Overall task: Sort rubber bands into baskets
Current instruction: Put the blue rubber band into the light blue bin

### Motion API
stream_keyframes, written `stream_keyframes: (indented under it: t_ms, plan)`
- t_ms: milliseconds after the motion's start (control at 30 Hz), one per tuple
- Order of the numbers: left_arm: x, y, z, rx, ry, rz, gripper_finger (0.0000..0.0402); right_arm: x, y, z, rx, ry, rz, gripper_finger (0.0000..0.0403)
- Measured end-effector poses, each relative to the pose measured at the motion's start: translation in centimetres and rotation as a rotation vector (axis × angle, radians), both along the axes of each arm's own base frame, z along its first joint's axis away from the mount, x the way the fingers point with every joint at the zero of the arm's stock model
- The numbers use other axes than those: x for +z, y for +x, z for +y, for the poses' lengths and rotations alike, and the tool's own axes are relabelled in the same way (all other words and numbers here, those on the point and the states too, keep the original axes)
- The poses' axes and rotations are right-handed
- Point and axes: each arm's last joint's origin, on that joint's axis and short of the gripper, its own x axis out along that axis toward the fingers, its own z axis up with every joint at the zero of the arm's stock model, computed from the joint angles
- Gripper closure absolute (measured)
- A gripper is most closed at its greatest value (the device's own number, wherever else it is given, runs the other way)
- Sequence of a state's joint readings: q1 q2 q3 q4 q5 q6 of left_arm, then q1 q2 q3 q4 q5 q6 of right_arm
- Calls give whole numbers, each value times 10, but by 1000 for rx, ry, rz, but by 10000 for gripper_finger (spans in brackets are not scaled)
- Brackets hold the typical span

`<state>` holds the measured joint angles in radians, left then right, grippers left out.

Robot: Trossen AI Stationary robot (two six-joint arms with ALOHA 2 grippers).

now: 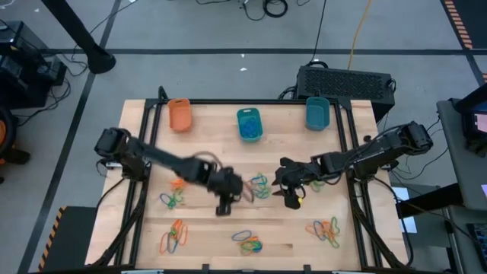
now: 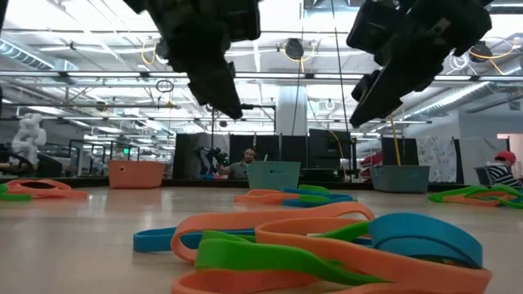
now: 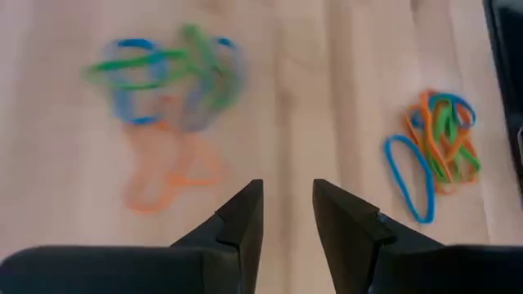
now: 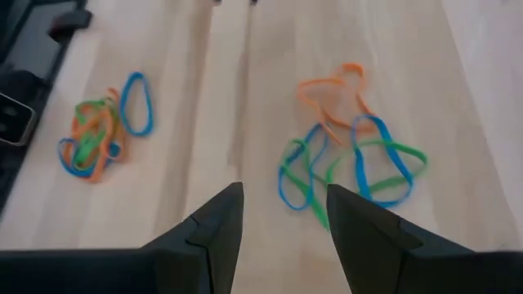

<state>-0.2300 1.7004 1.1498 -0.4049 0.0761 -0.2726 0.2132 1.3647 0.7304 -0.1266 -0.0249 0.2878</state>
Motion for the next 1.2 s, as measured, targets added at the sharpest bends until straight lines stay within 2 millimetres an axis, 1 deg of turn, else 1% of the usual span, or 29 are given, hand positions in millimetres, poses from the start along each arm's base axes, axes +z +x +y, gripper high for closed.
stream_keyframes:
  t_ms: [33,100,267,300,367,433,500,567,633,733,767,867,967,1200]
  plan:
    - [-5,-2,-10,-6,19,10,285,1,0,2,4,6,-11,234]
    - [-7,1,-30,-10,21,-41,285,2,1,6,10,18,-29,234]
    - [-19,-6,-68,-82,25,-49,285,9,4,13,30,41,-106,234]
    - [-23,-8,-73,-96,33,-35,285,10,5,14,31,49,-124,234]
    - [-28,-6,-83,-115,27,-58,285,11,5,17,26,68,-135,234]
    - [-37,-8,-89,-122,34,-34,285,12,5,20,23,82,-147,234]
    - [-44,-3,-97,-111,3,-64,285,12,4,24,17,75,-147,234]
    - [-52,-4,-102,-117,1,-49,285,12,2,29,8,53,-151,234]
    - [-60,2,-110,-121,-15,-73,285,11,1,33,-2,39,-149,234]
    - [-72,3,-114,-115,-7,-50,285,11,-1,39,4,49,-152,234]
    - [-73,7,-116,-112,-18,-66,285,11,-1,41,8,50,-149,234]
    - [-77,7,-117,-113,-20,-58,285,10,-2,44,19,49,-149,234]
    - [-81,5,-117,-112,-15,-30,285,10,-2,44,10,25,-154,234]
    - [-82,4,-114,-110,4,-13,285,9,-1,38,1,5,-152,234]
